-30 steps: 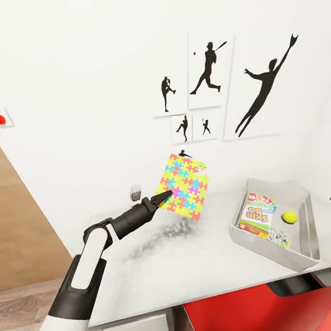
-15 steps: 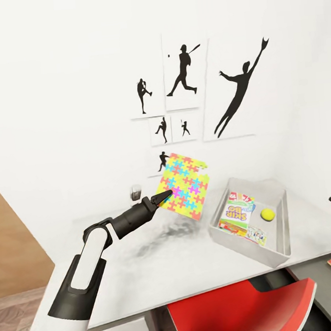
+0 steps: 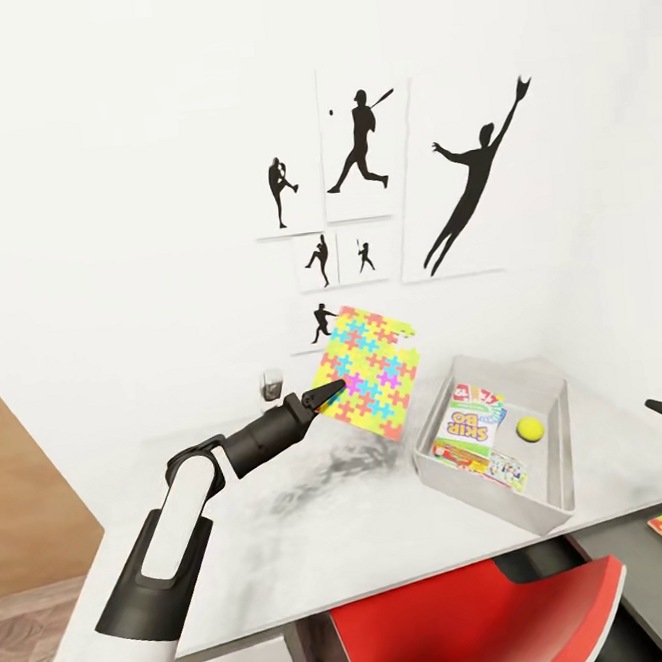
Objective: Put all the toys in the child's room - the three board games (two on the bed and one on the table), the two jigsaw puzzles on the table, and the tennis ball on the table - inside the toy box on the table in the child's room.
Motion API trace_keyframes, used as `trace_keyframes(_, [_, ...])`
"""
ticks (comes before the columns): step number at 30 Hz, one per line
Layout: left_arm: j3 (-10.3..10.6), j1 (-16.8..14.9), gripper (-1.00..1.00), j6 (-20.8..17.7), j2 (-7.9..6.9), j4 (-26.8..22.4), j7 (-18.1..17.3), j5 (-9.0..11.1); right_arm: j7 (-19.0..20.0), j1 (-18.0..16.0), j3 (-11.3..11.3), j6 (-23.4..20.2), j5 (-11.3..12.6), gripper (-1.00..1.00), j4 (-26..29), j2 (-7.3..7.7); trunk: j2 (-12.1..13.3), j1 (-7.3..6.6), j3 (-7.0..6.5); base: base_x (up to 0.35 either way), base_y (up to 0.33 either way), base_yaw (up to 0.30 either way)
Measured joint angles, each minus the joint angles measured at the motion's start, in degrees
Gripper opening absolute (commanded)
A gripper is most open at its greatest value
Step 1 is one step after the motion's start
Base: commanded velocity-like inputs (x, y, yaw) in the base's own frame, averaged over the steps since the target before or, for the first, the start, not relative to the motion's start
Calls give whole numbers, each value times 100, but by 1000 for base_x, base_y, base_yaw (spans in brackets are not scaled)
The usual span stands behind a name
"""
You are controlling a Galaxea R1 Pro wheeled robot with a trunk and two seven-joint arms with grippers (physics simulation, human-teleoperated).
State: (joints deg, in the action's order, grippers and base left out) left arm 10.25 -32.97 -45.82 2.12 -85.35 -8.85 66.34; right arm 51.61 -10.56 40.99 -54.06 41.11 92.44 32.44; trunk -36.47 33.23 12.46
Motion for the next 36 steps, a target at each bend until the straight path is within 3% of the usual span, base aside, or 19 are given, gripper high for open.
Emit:
trace_keyframes(6, [7, -2, -100, 1, 5, -4, 11, -1, -59, -13, -171, -39, -5, 100, 1, -9, 1, -1, 0, 58, -188, -1])
trace_keyframes(14, [112, -5, -100, 3, 64, 41, -2, -2, -76, -54, -644, -62, 24, 100, -25, -21, 0, 0, 0, 38, -118, 0])
trace_keyframes(19, [478, -24, -100, 75, 136, 113, -5, -24, -59, -89, -909, -118, 62, 100, -47, -72, 0, 0, 0, 8, -26, 0])
trace_keyframes(26, [1006, -48, -100, 863, 189, 551, -62, -66, -21, -146, -1128, -350, 206, 100, -46, -212, 0, 0, 0, 2, -6, 0])
trace_keyframes(31, [1628, -82, -100, 1589, 301, 1051, -77, -109, -19, -347, -1326, -523, 492, 100, -53, -292, 0, 0, 0, 0, -1, 0])
trace_keyframes(36, [1879, -107, -100, 1986, 352, 1419, -100, -116, -14, -521, -1686, -574, 628, 100, -50, -430, 0, 0, 0, 0, 0, 0])
